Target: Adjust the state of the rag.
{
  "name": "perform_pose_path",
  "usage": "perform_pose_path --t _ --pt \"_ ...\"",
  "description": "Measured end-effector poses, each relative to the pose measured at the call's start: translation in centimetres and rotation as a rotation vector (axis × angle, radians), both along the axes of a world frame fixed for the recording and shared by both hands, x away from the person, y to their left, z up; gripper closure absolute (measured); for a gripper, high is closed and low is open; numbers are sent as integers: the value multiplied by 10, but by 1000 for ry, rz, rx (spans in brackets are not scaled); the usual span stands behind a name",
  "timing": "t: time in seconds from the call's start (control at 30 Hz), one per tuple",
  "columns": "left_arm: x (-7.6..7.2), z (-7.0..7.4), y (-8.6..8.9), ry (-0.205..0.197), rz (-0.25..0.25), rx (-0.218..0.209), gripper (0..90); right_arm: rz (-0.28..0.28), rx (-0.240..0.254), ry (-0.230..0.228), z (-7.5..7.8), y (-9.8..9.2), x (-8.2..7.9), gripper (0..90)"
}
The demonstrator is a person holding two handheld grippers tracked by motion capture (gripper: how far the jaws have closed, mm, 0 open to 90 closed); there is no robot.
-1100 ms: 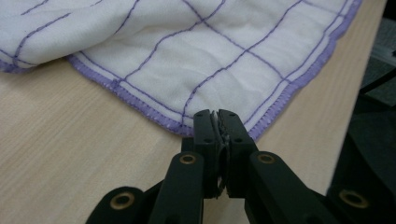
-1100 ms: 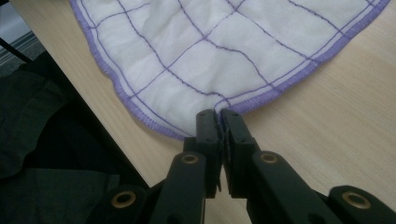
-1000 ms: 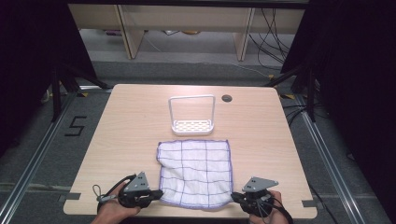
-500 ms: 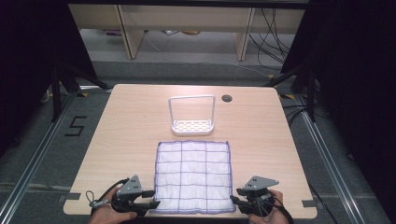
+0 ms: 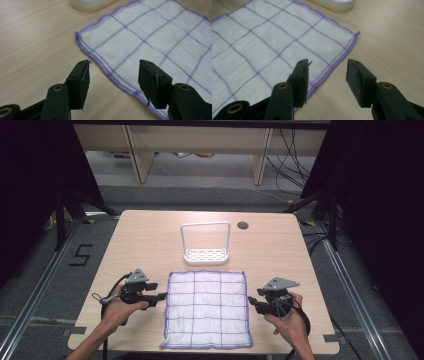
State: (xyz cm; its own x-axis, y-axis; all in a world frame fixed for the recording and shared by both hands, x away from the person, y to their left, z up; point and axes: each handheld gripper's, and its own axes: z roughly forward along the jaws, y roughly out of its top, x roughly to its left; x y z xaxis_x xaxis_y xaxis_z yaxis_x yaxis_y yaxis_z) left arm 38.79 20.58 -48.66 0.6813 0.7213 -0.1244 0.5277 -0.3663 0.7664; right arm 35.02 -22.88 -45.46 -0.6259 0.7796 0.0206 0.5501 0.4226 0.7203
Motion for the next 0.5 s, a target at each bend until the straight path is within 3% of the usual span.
perform_pose_path --t 0.13,0.23,0.37,0.4,0.5 --pt "20 -1 -6 -11 25 16 434 -34 14 16 2 0 29 523" --pt "27 -2 -8 -4 33 12 435 -23 3 3 1 2 39 522" --pt "36 -6 -13 10 23 27 427 -38 -2 14 1 8 57 522" --pt "41 -7 -16 10 25 26 422 -42 -2 37 0 12 66 522" --pt "45 -7 -19 13 26 28 421 -41 -3 34 -1 14 72 521"
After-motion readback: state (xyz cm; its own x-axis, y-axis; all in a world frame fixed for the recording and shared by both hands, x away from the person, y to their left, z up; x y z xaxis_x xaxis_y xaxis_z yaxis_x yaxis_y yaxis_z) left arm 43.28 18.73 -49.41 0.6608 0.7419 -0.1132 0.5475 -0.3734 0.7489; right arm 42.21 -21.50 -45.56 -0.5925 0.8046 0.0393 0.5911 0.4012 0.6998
